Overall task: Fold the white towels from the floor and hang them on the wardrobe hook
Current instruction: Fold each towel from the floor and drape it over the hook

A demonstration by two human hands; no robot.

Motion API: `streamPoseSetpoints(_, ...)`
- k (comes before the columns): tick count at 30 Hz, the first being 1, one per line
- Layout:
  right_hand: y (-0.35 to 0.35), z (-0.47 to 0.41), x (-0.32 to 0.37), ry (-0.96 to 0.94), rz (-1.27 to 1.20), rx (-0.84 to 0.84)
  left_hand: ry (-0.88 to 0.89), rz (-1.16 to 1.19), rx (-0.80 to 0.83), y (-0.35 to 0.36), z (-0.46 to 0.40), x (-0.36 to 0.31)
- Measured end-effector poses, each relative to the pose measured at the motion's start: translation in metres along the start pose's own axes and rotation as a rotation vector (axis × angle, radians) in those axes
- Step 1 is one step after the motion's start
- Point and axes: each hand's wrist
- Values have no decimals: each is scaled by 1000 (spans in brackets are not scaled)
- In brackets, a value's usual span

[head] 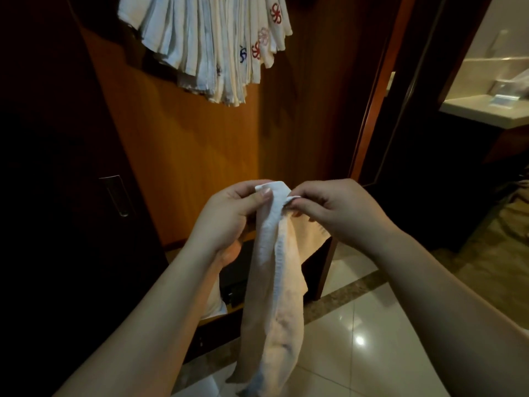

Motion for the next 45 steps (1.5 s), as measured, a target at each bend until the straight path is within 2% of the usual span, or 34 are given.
streamPoseSetpoints(5, -17, -18, 8, -15, 85, 36, 55, -53, 141, 4, 3, -13)
streamPoseSetpoints(17, -22, -34, 5, 34, 99, 75, 84, -155, 212, 0, 4, -26)
streamPoseSetpoints(19, -21, -36, 3, 51, 51, 70, 96, -252, 171, 2, 5, -26)
streamPoseSetpoints(23, -23, -43, -2, 117, -37, 151, 192, -626, -81, 13, 5, -23)
streamPoseSetpoints(28, -26, -45, -7, 156, -120, 276, 254, -701, -171, 20, 0, -13)
streamPoseSetpoints(31, -29, -40, -19, 149, -109, 364, 215, -625, -159, 10, -5, -18)
streamPoseSetpoints(35, -16, -19, -51, 221, 23, 714, 226, -326, -136, -8, -11, -28)
streamPoseSetpoints(36, -8, -12, -59, 245, 34, 755, 228, -288, -129, -12, -11, -31)
streamPoseSetpoints(39, 17, 7, -77, 266, 29, 716, 224, -268, -77, -21, -13, -33)
streamPoseSetpoints(45, 45, 31, -96, 239, -112, 499, 186, -258, -78, -26, -14, -24)
Point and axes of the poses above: each hand's wrist, its own z-axis away from the middle knuckle, its own y-axis out of the palm, x = y × z, and after that the axes turned 14 degrees about -y, right-handed
